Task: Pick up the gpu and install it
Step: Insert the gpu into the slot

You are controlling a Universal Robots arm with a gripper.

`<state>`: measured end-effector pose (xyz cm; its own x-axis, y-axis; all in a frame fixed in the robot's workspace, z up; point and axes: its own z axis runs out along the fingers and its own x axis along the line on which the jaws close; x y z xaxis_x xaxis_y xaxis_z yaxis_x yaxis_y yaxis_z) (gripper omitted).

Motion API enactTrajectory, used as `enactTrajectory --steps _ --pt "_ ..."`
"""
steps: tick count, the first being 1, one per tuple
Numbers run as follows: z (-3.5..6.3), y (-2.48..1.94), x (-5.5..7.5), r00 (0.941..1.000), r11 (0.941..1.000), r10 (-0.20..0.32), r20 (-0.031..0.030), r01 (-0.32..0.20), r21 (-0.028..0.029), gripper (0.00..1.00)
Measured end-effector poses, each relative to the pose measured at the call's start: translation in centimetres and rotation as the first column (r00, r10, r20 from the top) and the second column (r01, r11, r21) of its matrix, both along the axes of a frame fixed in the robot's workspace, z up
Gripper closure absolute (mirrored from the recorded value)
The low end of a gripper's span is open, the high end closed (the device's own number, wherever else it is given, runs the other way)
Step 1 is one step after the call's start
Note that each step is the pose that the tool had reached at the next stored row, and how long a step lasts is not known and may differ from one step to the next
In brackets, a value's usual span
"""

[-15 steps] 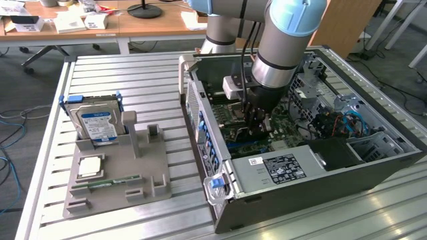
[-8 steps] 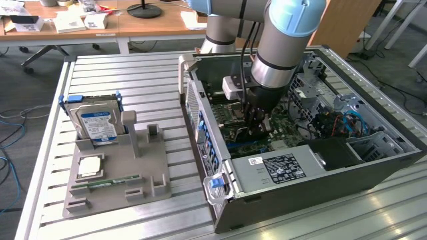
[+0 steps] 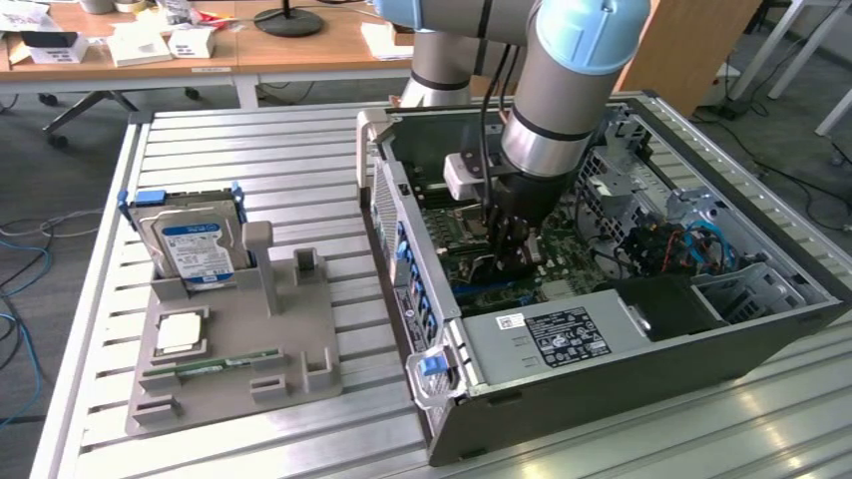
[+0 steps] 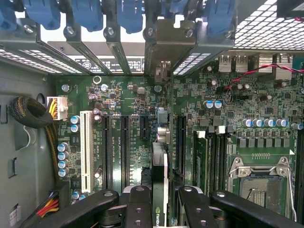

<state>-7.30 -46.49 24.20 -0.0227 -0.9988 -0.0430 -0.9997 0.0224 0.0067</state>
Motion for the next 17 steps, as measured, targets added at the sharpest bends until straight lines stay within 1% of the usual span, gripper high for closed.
enactTrajectory --steps 6,17 --pt "-0.08 0.00 -0.11 1.0000 1.0000 0.002 0.0043 -0.002 0.0001 0.73" --pt "-0.10 0.00 -0.14 1.0000 1.0000 0.002 0.0047 -0.002 0.0003 0.73"
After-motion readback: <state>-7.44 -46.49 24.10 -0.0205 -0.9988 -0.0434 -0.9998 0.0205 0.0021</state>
